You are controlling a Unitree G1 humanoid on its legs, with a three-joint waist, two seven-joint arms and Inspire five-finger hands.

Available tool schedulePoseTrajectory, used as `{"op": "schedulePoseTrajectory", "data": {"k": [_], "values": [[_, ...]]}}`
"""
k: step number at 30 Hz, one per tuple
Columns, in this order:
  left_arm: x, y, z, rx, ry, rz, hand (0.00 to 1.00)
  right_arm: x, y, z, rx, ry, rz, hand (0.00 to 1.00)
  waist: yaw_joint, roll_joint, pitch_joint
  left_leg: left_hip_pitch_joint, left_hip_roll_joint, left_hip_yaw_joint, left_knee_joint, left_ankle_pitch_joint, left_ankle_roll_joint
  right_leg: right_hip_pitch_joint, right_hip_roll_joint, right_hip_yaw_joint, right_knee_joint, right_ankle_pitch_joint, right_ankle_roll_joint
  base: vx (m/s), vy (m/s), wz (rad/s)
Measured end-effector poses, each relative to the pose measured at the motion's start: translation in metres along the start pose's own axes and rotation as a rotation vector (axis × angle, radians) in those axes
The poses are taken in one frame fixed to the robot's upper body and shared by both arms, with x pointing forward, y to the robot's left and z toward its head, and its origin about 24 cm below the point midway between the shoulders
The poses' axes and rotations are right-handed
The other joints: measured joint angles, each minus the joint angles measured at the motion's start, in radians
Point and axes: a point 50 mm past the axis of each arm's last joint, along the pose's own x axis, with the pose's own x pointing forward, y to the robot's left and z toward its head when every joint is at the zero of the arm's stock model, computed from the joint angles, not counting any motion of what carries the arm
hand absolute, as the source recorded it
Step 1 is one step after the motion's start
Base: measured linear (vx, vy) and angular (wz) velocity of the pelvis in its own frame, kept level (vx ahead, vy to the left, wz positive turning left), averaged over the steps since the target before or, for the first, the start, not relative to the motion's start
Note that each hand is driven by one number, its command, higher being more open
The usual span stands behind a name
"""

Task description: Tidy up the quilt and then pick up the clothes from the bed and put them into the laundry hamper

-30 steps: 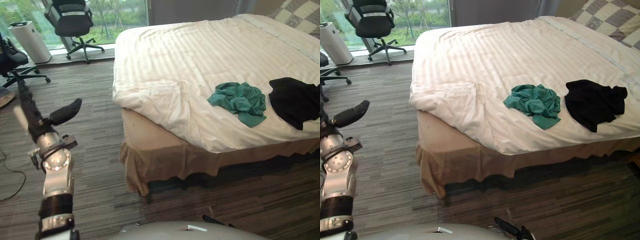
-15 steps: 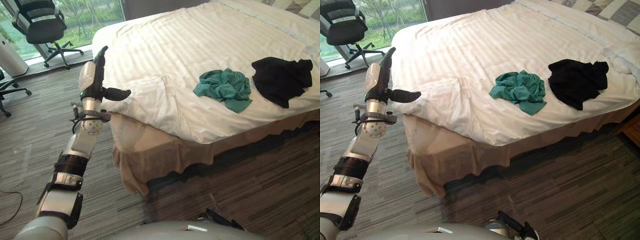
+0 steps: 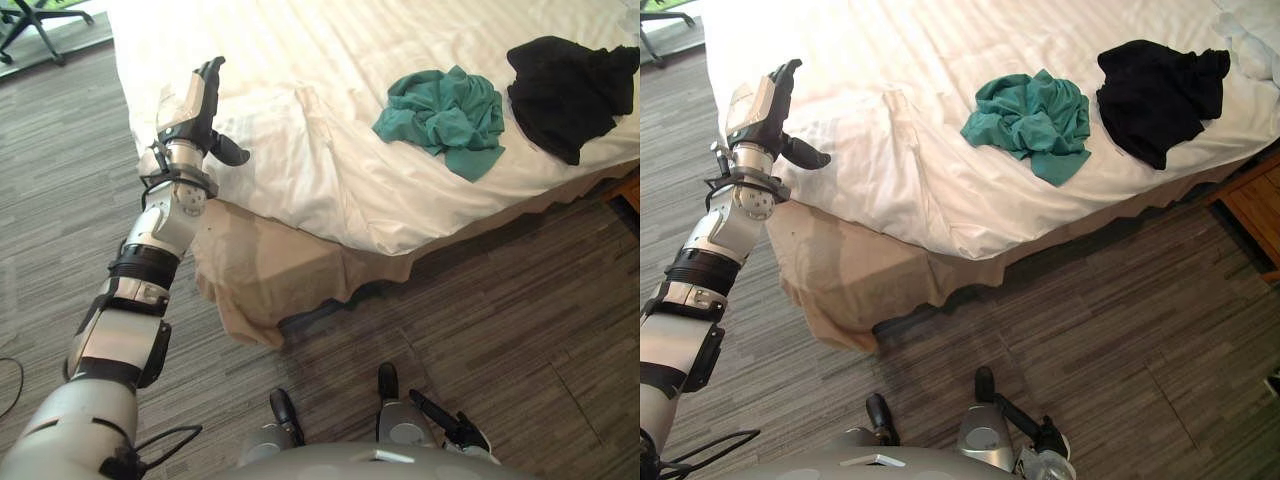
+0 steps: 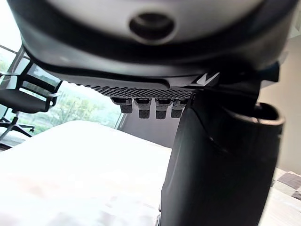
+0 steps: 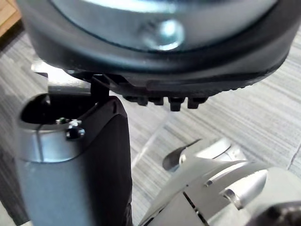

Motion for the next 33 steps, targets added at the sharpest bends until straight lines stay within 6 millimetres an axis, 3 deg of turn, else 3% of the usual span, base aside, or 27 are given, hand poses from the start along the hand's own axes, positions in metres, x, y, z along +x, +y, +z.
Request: {"op": "schedulePoseTrajectory", "data": {"k": [9, 21, 22, 33], "values": [[0.023, 0.020, 0.043, -0.033, -0.108, 0.072, 1.00, -0.002, 0.008, 0.007, -0.019, -0.047, 0.020, 1.00, 0.018, -0.017, 0.024, -0.068, 0.017, 0.068, 0.022, -0.011, -0.002, -0.106, 0.001, 0.043, 0.033, 0.008, 0.008, -0.01, -0.017, -0.16], [0.025, -0.023, 0.049, -0.123, -0.016, -0.167, 1.00, -0.002, 0.013, 0.019, -0.021, -0.093, 0.048, 1.00, 0.056, -0.022, 0.027, -0.074, 0.031, 0.079, 0.022, -0.011, -0.002, -0.121, 0.011, 0.009, 0.051, 0.033, 0.013, 0.00, -0.008, -0.01], [0.025, -0.025, 0.045, -0.117, 0.005, -0.189, 0.00, -0.002, 0.015, 0.021, -0.030, -0.100, 0.054, 1.00, 0.056, -0.022, 0.027, -0.074, 0.032, 0.078, 0.023, -0.011, -0.003, -0.118, 0.011, 0.005, 0.051, 0.033, 0.013, 0.00, -0.011, 0.05], [0.020, -0.042, 0.043, -0.127, 0.058, -0.281, 0.00, -0.001, 0.040, 0.036, -0.053, -0.136, 0.135, 1.00, 0.082, -0.023, 0.026, -0.059, 0.040, 0.062, 0.035, -0.011, -0.003, -0.079, 0.010, -0.035, 0.051, 0.033, 0.013, 0.00, -0.012, 0.08]]}}
